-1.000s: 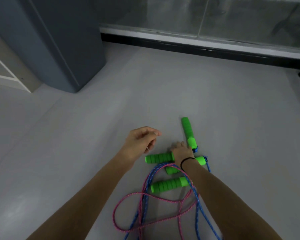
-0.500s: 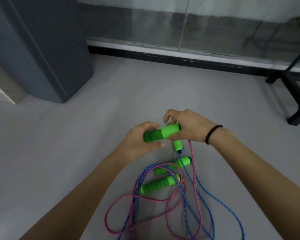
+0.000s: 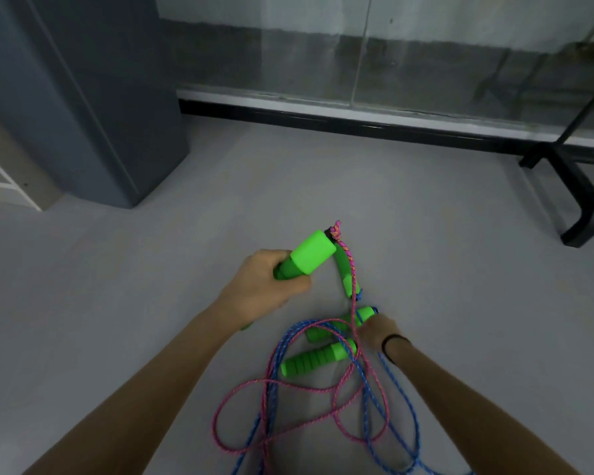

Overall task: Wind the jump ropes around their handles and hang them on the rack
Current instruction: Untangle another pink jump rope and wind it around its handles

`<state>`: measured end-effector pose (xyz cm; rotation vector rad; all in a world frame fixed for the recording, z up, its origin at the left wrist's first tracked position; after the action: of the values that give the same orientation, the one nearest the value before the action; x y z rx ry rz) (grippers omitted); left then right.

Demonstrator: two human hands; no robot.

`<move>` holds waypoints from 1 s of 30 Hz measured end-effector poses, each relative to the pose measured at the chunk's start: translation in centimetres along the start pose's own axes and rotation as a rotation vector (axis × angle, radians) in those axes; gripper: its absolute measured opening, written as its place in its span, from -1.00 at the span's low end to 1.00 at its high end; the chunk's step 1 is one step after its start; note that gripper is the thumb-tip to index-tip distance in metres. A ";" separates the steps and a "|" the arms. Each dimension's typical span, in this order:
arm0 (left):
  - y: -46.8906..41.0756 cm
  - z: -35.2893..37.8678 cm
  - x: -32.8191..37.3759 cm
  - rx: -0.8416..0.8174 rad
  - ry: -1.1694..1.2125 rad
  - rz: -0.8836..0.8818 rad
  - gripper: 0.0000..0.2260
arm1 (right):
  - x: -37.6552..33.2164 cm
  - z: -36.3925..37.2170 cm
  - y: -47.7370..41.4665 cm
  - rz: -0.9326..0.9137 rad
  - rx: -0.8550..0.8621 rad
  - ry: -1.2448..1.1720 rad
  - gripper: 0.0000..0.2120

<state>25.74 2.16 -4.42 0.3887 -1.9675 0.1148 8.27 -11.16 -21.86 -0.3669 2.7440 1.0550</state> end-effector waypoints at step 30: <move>0.2 2.6 -0.1 -0.074 0.041 -0.008 -0.76 | 0.5 -1.2 3.8 -0.513 -0.126 -0.493 -0.82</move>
<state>23.43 1.67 -5.65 0.3433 -1.9240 0.0445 6.58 -9.35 -18.74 -0.6795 2.0065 1.0074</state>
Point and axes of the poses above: each hand's wrist, its own y-axis away from the middle knuckle, its own z-axis out of the palm, x = y × z, the point moved 6 cm from there along -y, towards the middle knuckle, and after that the axes turned 3 degrees about -x, right-handed, at the moved point
